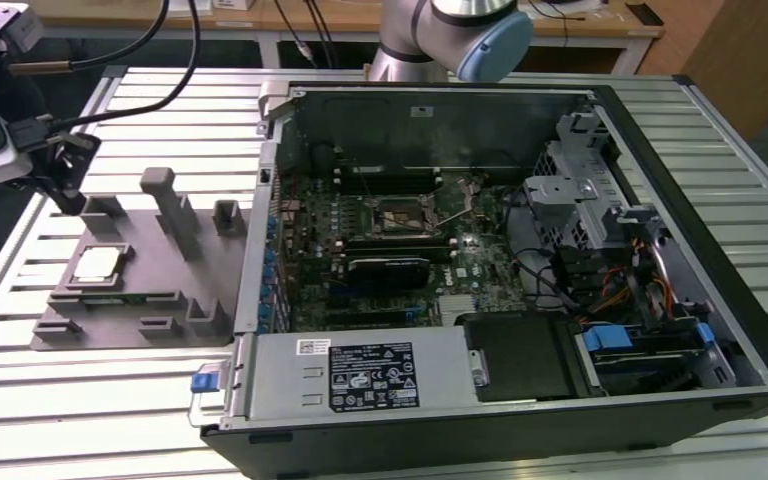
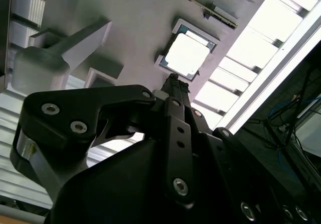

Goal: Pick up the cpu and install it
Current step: 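Pick up the cpu and move it towards the insertion slot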

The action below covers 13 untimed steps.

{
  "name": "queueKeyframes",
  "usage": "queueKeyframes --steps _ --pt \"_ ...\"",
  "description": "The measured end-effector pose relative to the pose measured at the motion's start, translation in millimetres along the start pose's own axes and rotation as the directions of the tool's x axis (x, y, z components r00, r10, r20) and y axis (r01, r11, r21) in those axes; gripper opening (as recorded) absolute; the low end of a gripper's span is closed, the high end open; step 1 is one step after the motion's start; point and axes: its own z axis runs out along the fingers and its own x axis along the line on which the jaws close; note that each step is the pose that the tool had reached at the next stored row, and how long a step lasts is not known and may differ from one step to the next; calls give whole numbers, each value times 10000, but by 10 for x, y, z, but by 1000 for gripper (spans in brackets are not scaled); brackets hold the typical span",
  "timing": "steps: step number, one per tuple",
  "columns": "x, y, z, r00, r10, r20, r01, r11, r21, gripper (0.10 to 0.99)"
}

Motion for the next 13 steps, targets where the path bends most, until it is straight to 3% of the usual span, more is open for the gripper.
queueKeyframes --steps 13 --pt "10 -4 54 10000 -1 0 1 10000 0 106"
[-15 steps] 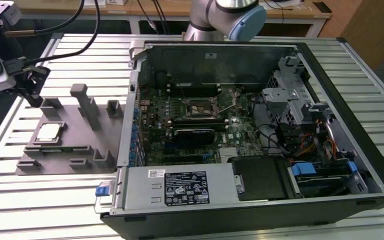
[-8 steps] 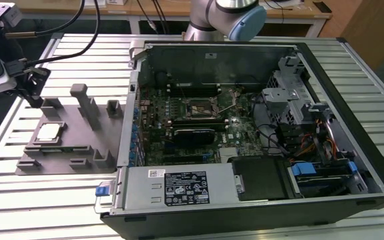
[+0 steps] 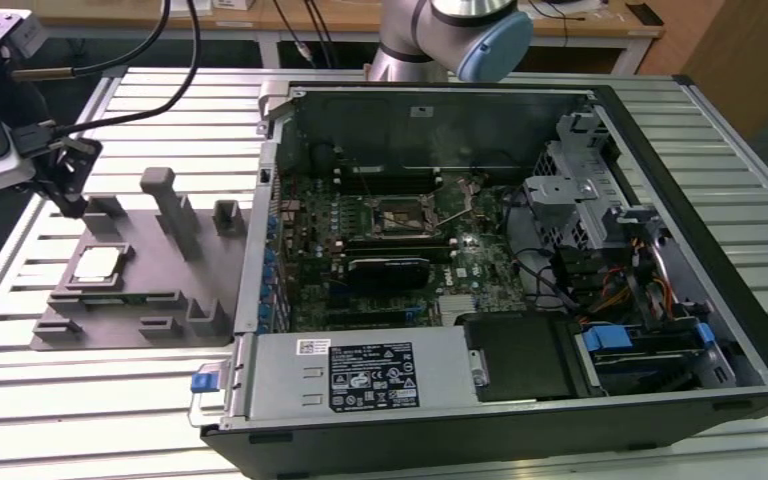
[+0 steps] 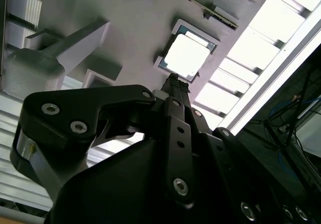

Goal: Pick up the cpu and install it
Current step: 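Pick up the cpu and move it towards the insertion slot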

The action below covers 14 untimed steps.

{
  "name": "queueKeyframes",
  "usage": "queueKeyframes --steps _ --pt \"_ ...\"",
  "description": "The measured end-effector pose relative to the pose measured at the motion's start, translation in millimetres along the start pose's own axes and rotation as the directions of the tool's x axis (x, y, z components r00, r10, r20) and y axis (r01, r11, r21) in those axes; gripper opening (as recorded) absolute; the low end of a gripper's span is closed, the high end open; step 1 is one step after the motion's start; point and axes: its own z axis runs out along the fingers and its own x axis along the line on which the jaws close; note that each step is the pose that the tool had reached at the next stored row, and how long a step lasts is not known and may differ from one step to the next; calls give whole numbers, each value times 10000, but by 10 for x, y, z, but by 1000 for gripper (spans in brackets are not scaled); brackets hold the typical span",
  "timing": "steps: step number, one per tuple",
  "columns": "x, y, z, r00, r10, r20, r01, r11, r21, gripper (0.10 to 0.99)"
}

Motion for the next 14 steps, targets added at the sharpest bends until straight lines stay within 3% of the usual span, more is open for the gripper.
queueKeyframes --steps 14 --pt "9 -3 57 10000 0 0 0 10000 0 106"
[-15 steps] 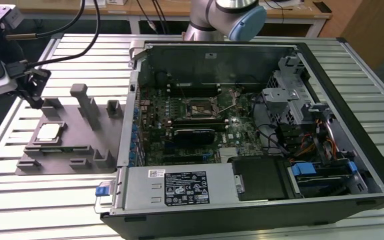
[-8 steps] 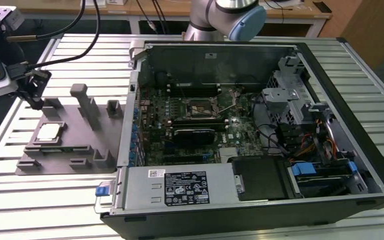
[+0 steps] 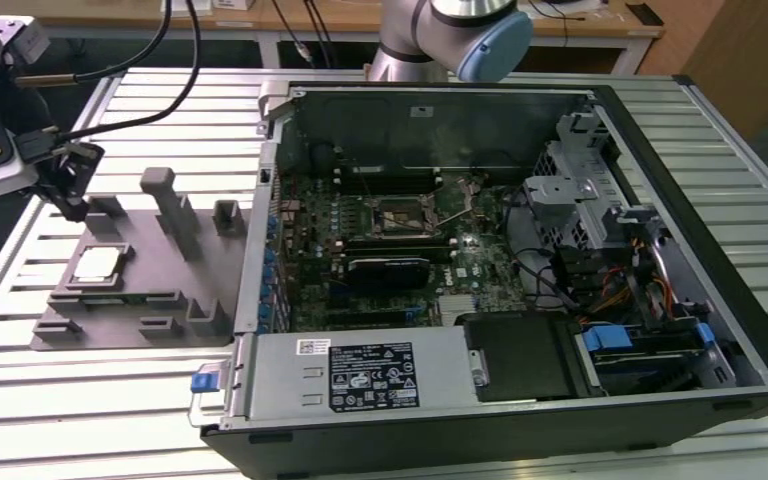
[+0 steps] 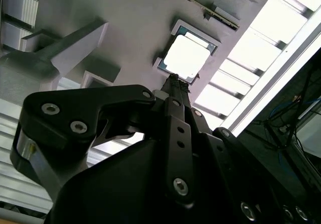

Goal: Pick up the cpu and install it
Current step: 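Pick up the cpu and move it towards the insertion slot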

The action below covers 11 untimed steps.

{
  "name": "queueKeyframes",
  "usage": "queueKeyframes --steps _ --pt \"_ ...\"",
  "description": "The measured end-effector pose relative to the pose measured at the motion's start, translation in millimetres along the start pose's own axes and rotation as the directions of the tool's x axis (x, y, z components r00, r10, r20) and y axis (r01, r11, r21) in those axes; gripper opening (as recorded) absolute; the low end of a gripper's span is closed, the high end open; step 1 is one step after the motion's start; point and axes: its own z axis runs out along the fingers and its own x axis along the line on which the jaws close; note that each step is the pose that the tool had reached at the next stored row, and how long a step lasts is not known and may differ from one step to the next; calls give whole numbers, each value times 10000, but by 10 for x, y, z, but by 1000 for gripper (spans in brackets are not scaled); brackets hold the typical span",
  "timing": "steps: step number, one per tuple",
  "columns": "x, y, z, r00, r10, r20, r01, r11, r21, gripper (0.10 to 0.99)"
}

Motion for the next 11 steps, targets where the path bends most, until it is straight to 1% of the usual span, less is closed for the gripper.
queueKeyframes --steps 11 --pt "6 -3 45 10000 0 0 0 10000 0 106"
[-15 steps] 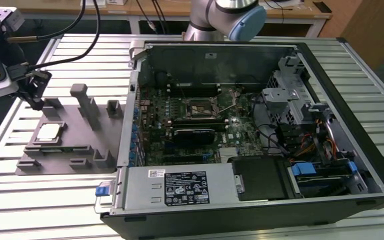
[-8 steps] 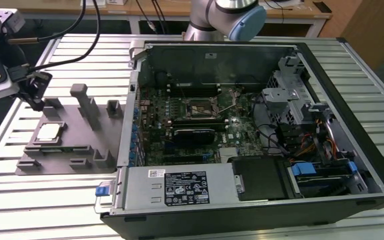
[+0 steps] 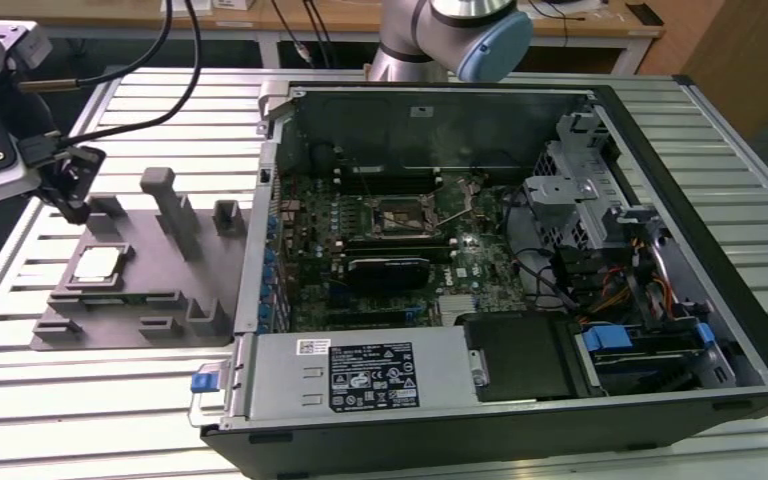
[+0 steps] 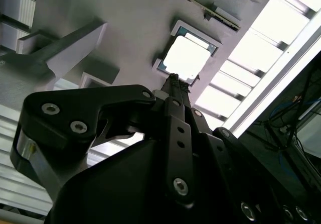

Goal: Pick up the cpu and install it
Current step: 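Pick up the cpu and move it towards the insertion slot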

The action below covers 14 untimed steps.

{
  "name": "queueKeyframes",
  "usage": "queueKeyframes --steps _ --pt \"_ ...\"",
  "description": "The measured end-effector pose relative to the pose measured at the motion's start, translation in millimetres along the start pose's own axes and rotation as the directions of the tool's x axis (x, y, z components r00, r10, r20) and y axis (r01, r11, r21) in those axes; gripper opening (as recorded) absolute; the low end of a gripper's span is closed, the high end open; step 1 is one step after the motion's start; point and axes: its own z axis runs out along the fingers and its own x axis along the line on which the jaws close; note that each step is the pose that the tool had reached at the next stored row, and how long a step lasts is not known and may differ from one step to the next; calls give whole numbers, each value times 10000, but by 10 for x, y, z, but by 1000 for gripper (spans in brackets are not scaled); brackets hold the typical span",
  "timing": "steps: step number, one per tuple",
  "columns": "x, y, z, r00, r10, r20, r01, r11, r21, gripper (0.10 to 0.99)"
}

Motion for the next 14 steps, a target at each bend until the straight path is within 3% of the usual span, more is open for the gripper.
queueKeyframes --steps 14 --pt "16 -5 79 10000 0 0 0 10000 0 106"
